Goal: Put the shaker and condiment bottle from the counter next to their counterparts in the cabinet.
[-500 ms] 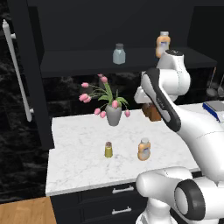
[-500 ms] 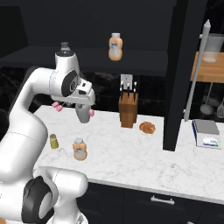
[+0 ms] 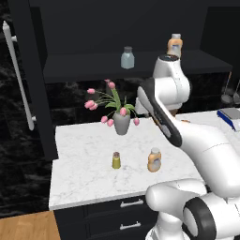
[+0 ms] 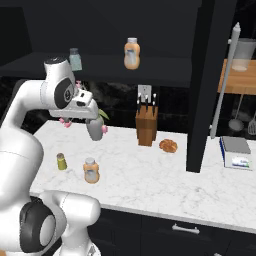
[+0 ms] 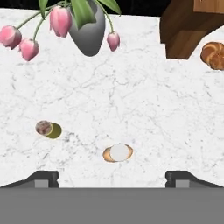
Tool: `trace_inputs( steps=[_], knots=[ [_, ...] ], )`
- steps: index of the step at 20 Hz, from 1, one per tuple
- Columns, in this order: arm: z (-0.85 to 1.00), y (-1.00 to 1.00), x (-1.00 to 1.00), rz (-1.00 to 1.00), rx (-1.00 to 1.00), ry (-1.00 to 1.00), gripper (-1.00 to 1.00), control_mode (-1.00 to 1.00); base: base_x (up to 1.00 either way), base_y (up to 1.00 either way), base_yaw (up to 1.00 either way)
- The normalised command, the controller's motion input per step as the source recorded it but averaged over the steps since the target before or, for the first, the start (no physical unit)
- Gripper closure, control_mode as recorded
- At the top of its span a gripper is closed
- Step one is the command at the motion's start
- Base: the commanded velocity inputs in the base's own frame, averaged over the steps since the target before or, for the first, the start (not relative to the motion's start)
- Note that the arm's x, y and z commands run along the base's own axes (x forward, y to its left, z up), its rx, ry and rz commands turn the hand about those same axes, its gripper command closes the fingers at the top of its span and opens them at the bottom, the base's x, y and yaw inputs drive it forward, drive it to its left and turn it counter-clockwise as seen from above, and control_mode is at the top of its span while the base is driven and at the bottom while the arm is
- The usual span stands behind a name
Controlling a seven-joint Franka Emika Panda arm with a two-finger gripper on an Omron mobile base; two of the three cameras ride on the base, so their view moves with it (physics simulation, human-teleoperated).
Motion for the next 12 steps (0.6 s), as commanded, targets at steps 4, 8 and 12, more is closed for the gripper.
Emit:
trace_inputs(
  steps=[4,8,12],
  knots=[
    [0.00,0.42,-0.05,-0.13,-0.25,0.00,-1.00,-1.00,0.00,0.00,0.00],
    [-0.09,0.41,-0.02,-0.34,-0.19,-0.09,-1.00,-1.00,0.00,0.00,0.00],
    [-0.24,0.46,-0.01,-0.51,-0.08,-0.12,-1.00,-1.00,0.00,0.00,0.00]
  ],
)
